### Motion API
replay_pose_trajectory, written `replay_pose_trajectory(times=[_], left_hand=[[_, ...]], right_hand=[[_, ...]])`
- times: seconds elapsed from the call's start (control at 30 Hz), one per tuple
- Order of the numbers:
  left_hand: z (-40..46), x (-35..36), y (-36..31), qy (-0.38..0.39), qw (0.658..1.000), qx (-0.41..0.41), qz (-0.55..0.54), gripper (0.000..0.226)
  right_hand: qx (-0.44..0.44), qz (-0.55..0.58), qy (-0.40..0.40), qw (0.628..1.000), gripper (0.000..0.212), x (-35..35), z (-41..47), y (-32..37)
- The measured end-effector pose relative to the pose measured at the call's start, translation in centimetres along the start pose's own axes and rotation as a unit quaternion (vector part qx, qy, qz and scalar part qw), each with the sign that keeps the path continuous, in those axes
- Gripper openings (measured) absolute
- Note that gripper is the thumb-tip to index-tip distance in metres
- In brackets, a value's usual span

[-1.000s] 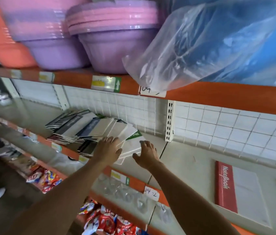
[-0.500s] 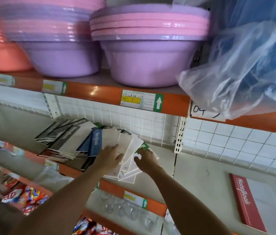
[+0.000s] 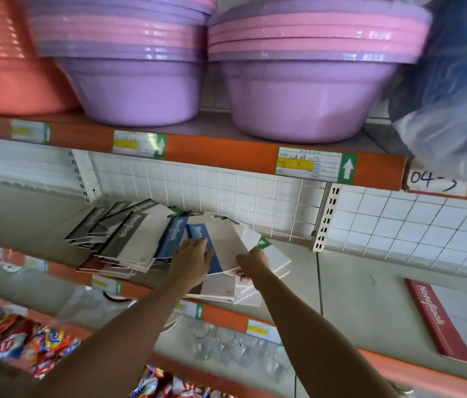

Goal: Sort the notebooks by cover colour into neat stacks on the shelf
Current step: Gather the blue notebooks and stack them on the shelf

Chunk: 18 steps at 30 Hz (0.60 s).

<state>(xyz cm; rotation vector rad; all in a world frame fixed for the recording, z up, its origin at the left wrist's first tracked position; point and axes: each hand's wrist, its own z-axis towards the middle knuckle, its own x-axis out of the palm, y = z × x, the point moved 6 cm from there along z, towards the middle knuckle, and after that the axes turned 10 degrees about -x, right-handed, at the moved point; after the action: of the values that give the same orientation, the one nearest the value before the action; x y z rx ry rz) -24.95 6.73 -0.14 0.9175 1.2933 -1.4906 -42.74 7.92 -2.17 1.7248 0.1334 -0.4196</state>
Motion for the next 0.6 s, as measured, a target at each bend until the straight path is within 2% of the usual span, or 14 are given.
replay_pose_trajectory(times=[0.07,0.1,0.2,0.3,0.37,0.47,0.6], left_hand=[[0.2,0.2,1.1,0.013,0.998,-0.044,0.048,0.047],[0.2,0.5,1.3,0.026,0.997,-0.041,0.068,0.047],[-0.2,1.0,0.2,0.014,0.998,0.051,0.046,0.041],[-1.4,1.0,-2.3,-0.011,0.989,0.140,0.044,0.033],[-2.4,1.5,-4.1,0.011,0.982,0.171,0.082,0.031],[-3.4,2.7,-6.3,0.066,0.976,0.189,0.084,0.029],[-5.1,4.8,-9.1,0.109,0.967,0.228,0.027,0.035]], right_hand=[[0.005,0.013,-0.039,0.999,0.022,-0.7,-0.2,-0.6],[0.013,0.010,-0.058,0.998,0.024,-1.2,-0.5,-1.1],[0.049,0.028,-0.102,0.993,0.028,-3.2,-1.6,-2.8],[0.091,0.066,-0.111,0.987,0.034,-5.1,-2.9,-4.8],[0.102,0.035,-0.114,0.988,0.033,-6.3,-3.8,-6.1],[0.101,-0.038,-0.164,0.981,0.013,-9.0,-5.3,-6.8],[0.109,-0.155,-0.242,0.952,0.027,-12.6,-7.4,-8.0]])
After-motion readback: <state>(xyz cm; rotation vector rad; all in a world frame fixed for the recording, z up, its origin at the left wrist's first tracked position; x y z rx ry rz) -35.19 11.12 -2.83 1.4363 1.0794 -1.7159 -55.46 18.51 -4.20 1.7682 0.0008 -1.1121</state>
